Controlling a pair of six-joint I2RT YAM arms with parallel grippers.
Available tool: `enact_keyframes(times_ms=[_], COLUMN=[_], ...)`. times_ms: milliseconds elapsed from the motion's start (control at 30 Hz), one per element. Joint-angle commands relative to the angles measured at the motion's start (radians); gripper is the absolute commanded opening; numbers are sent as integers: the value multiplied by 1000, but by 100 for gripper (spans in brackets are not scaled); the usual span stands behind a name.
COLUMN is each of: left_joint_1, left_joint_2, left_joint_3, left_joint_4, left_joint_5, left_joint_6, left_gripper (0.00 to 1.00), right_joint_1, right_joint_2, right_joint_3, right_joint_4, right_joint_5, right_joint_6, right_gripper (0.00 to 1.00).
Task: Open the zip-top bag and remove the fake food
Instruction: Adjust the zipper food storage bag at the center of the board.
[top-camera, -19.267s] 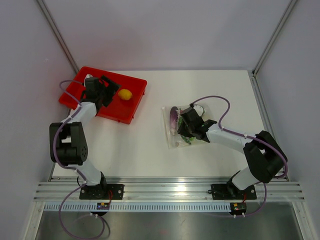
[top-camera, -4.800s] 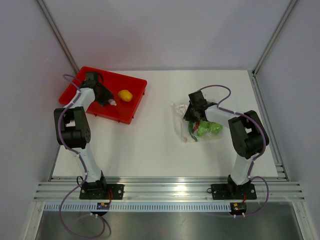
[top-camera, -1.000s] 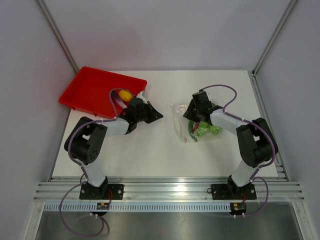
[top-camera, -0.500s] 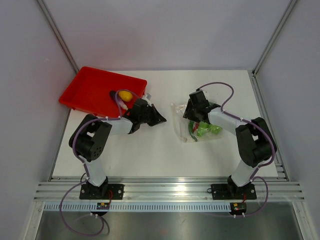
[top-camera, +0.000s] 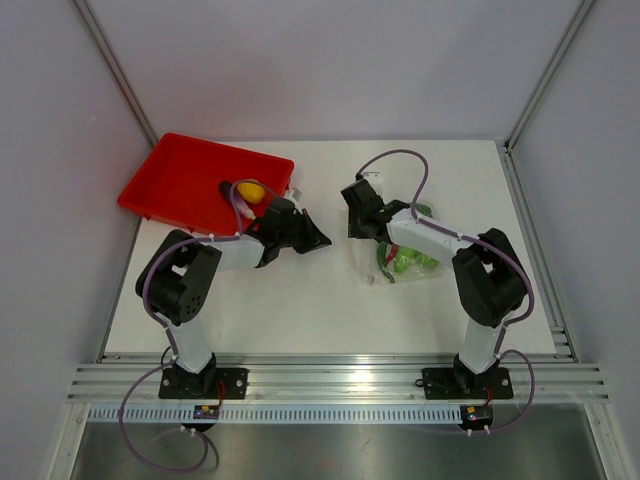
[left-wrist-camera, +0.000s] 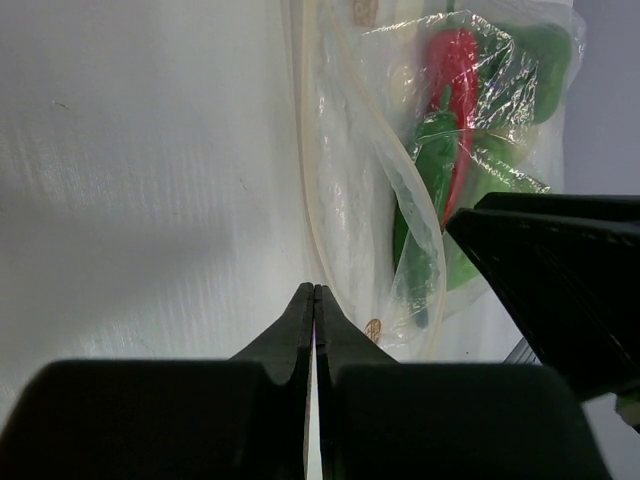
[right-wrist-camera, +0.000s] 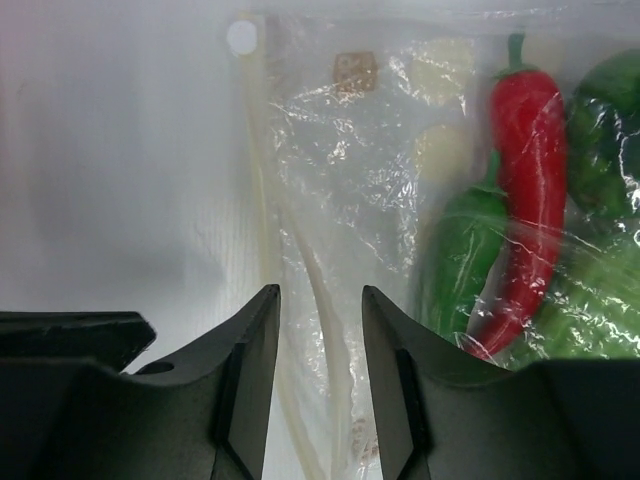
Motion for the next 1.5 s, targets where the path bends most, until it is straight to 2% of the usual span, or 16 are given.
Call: enact_keyframes(times_ms=[0,167,300,400,433,467,567,967,1467], left_joint_1=[7,14,15,17,17,17,17,6,-5], left_joint_2=[-50,-56,-55,-49,-47,-42,-32,-35,-23], left_joint_3=[14,11,9,8,8,8,8,-26,-37], left_joint_4=[25,25,24,30,31,34,43,117,220], left_joint_5=[10,15,18,24,25,30,39,53,119], left_joint_6=[-3,-6,-6,-9,-10,-12,-16,-41,-64], left_gripper=[0,0,0,0,0,0,0,0,0], right_joint_1=[2,17,24,33,34,37,57,189,269], right_joint_2=[54,108,133,127,121,111,65,-103,-108], right_joint_3=[71,114,142,147,142,136,99,-34,-56], right_joint_4=[-78,-130,-156,-165,-158,-147,-87,92,186], right_joint_5=[76,96,101,140,142,137,151,444,472], right_joint_6=[-40,-56,-62,-50,-51,-51,-68,-123,-174], right_gripper=[45,43,36,24,12,11,9,7,14])
